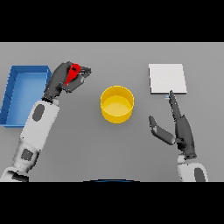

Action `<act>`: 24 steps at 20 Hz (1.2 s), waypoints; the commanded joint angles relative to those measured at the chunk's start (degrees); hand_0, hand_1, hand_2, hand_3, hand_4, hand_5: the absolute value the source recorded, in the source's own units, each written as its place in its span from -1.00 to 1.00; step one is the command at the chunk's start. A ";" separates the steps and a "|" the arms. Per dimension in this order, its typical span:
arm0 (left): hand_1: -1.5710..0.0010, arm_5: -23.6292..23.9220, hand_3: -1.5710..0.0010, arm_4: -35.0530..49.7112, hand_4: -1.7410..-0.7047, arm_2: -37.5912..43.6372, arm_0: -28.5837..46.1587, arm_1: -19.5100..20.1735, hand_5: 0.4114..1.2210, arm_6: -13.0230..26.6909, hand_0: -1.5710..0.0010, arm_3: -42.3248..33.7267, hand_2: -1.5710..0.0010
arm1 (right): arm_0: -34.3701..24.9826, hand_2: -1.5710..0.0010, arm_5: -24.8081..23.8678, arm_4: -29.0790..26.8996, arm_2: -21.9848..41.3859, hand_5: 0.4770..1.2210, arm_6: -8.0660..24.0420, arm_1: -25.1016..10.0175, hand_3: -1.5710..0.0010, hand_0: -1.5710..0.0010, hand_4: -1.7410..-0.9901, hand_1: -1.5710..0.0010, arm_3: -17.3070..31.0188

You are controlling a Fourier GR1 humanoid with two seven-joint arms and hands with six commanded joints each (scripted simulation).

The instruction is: Pick up the red beaker and tilt it to pour out 1 green nut into yellow bowl. Pick up the yellow bowl and place it on the metallic measuring scale.

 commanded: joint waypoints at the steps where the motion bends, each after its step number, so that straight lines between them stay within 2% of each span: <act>1: -0.99 -0.21 -0.99 -2.43 -0.99 -1.80 0.05 1.23 0.75 0.74 -0.99 -1.03 -0.99 | 0.17 1.00 0.19 -0.11 0.16 -0.51 0.31 0.05 1.00 1.00 0.46 1.00 -0.43; 5: -1.00 -3.05 -1.00 -10.90 -1.00 -8.68 -3.68 4.05 0.77 6.25 -1.00 -2.27 -1.00 | 0.01 1.00 0.56 0.23 0.68 -0.50 1.86 0.23 1.00 1.00 0.50 1.00 -0.69; 9: -1.00 -5.21 -1.00 -19.76 -1.00 -15.58 -7.11 6.06 0.85 8.15 -1.00 -1.44 -1.00 | -0.81 1.00 1.23 -1.14 0.30 -0.48 2.99 0.54 1.00 1.00 0.49 1.00 -0.21; 13: -1.00 -9.59 -1.00 -28.38 -1.00 -22.77 -11.65 6.68 0.94 10.77 -1.00 -0.33 -1.00 | 0.12 1.00 1.28 -1.01 0.51 -0.47 2.35 0.55 1.00 1.00 0.48 1.00 -0.94; 14: -1.00 -11.12 -1.00 -30.36 -0.90 -24.43 -12.68 7.19 0.95 10.75 -1.00 0.19 -1.00 | -0.24 1.00 0.91 -0.93 0.34 -0.47 3.26 0.82 1.00 1.00 0.46 1.00 -0.54; 15: -1.00 -12.93 -0.90 -31.76 -0.92 -25.57 -13.59 7.91 0.96 10.97 -1.00 0.15 -1.00 | 0.21 1.00 1.00 -0.92 0.72 -0.47 2.52 1.24 1.00 1.00 0.47 1.00 -0.09; 17: -1.00 -15.55 -0.76 -34.94 -0.94 -28.48 -15.98 8.66 0.98 9.63 -1.00 0.80 -1.00 | 0.70 1.00 0.97 -1.50 0.44 -0.48 2.70 1.23 1.00 1.00 0.45 1.00 -1.46; 20: -1.00 -19.24 -0.70 -39.33 -0.96 -32.44 -20.19 8.58 0.99 8.26 -1.00 3.39 -1.00 | 0.90 1.00 1.76 -3.55 -0.13 -0.53 2.76 1.72 1.00 1.00 0.43 1.00 -1.02; 21: -1.00 -19.50 -0.65 -40.57 -0.96 -33.62 -21.27 8.60 0.99 6.66 -1.00 4.30 -1.00 | 0.98 1.00 1.91 -3.90 -0.24 -0.56 2.96 1.81 1.00 1.00 0.42 1.00 -0.84; 24: -1.00 -20.15 -0.82 -43.82 -0.97 -36.99 -24.16 8.16 0.99 2.58 -1.00 7.10 -1.00 | 0.44 1.00 1.08 -2.95 -0.49 -0.62 3.06 1.50 1.00 1.00 0.39 1.00 -0.97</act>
